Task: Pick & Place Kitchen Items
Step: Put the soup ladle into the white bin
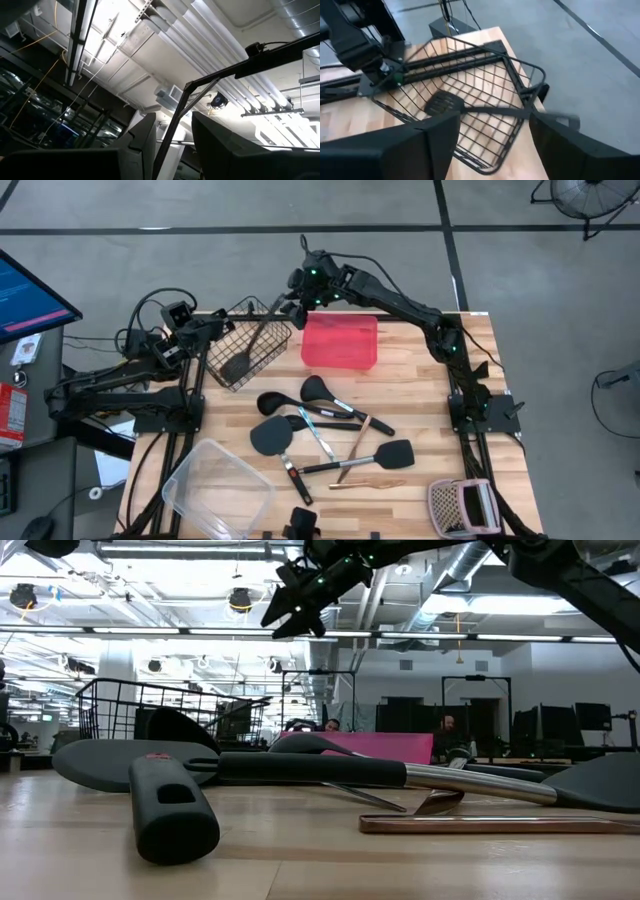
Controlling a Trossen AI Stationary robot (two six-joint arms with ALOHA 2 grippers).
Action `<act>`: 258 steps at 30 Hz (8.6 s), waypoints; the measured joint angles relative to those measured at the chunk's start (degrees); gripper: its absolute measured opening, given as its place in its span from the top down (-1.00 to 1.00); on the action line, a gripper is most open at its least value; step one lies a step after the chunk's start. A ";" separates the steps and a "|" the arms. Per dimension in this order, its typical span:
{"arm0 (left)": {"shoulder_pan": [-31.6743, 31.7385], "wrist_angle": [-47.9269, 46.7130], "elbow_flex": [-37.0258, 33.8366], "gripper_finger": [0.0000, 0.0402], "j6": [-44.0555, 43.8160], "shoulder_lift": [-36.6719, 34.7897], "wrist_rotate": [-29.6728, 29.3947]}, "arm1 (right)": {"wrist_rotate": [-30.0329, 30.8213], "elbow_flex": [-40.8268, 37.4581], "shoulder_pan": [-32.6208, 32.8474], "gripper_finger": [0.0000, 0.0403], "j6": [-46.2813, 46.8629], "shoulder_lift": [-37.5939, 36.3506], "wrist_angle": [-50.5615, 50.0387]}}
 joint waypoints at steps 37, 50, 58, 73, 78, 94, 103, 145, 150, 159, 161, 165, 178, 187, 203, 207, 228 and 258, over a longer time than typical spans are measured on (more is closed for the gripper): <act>15.33 -3.32 -2.12 0.46 0.95 -5.37 17.71 | 8.40 -57.23 18.91 -0.10 19.34 -26.20 -5.32; 18.37 -3.29 -5.18 0.46 -0.21 -6.09 16.50 | 8.34 -60.56 19.58 -0.10 16.46 -19.46 5.50; 18.49 -3.20 -5.81 0.46 -0.74 -6.78 16.50 | 8.30 -60.49 19.40 -0.09 16.20 -13.31 9.13; 18.52 -3.21 -5.81 0.46 -0.72 -6.82 16.82 | 7.28 -60.60 18.27 0.76 21.27 -15.19 7.18; 18.65 -3.21 -5.81 0.46 -0.63 -6.82 16.93 | 7.32 -60.05 17.82 0.76 20.81 -20.04 6.88; 18.51 -3.96 -5.79 0.15 6.76 0.06 17.55 | 10.72 -58.46 17.67 0.76 16.23 -43.92 30.28; 18.07 -3.81 -5.79 -0.30 10.64 9.33 17.32 | 2.14 -58.46 19.13 0.76 12.25 -45.12 49.85; 0.72 -3.73 -1.40 -0.20 23.50 21.75 16.10 | -10.26 -45.28 15.50 0.76 17.65 -22.68 70.00; 0.37 -3.73 -1.40 -0.15 24.04 21.75 14.58 | -9.44 -45.28 15.52 0.76 16.24 -22.68 70.07; 0.37 -3.77 -1.42 -0.13 24.04 21.75 13.54 | -8.75 -45.28 15.50 0.76 16.15 -22.68 70.06; 0.37 -3.80 -1.42 -0.11 24.03 21.75 13.28 | -8.71 -45.28 15.52 0.76 16.15 -22.68 70.07; 0.37 -3.84 -1.42 -0.04 24.02 21.75 13.20 | -8.58 -45.28 15.54 0.76 16.15 -22.68 70.05; 0.37 -3.86 -1.44 -0.16 24.00 21.75 13.20 | -8.54 -45.28 15.48 0.76 16.17 -22.72 69.76; -0.02 -3.88 -1.44 -0.28 24.73 21.75 13.22 | -8.49 -45.28 15.22 0.76 16.22 -22.72 69.76; -0.02 -6.05 -1.46 -0.27 27.96 21.77 10.72 | -8.36 -45.30 15.69 0.76 16.68 -22.72 69.80; -0.13 -6.73 -1.45 -0.26 28.78 22.17 10.20 | -8.35 -45.30 16.46 0.76 16.73 -22.74 69.98; -0.70 -7.45 -0.42 0.82 29.20 22.60 17.14 | -9.92 -45.39 16.72 0.75 19.93 -22.72 69.51; -0.66 -7.56 -0.52 0.82 26.29 22.50 19.57 | -16.72 -45.24 14.91 0.17 23.54 -25.18 64.77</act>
